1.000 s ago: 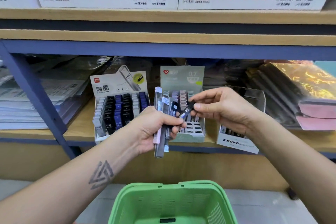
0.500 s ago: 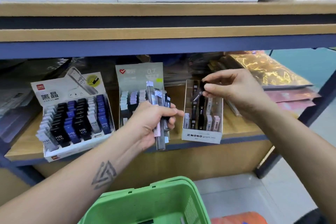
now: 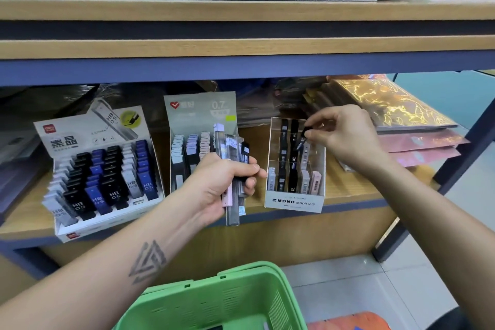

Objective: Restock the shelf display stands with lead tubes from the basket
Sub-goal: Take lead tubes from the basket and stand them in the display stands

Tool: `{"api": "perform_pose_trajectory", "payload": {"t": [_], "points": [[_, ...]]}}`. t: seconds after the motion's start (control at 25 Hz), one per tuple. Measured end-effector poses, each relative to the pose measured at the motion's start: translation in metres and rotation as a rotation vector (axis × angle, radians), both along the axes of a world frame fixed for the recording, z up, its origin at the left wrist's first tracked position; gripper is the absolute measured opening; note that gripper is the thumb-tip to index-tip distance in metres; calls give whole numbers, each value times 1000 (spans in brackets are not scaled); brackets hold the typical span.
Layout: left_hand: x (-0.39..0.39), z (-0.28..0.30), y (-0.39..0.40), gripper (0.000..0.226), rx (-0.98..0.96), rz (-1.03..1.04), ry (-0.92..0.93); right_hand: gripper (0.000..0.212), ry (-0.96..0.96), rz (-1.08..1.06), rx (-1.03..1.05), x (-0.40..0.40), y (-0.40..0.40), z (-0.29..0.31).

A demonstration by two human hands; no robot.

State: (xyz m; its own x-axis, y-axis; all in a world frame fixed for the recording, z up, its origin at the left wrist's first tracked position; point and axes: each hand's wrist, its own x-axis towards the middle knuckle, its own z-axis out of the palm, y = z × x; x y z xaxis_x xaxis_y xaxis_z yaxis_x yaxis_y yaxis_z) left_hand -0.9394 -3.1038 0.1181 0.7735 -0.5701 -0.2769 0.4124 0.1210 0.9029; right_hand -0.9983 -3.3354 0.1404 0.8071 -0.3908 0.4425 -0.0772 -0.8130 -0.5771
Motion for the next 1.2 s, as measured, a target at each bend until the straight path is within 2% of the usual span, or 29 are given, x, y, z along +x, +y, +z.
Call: {"api": "perform_pose_trajectory", "payload": {"t": [0.28,0.52,0.8,1.12,1.2], "points": [[-3,-3,2,13,16,-25,13,11,46,-15,-55,4,0,-11],[-3,-4,1,14,10,-42,14,12,-116,-62,146,21,-10,6],[-1,-6,2,14,18,-48,17,17,-94,-72,-139,45,-9,-8],[0,-6,4,13,-4,-94,42,17,21,-51,-134,54,-15,-29],[-1,-5,5,11,-23,-131,65,22,49,-40,-201,51,-9,-28]]}}
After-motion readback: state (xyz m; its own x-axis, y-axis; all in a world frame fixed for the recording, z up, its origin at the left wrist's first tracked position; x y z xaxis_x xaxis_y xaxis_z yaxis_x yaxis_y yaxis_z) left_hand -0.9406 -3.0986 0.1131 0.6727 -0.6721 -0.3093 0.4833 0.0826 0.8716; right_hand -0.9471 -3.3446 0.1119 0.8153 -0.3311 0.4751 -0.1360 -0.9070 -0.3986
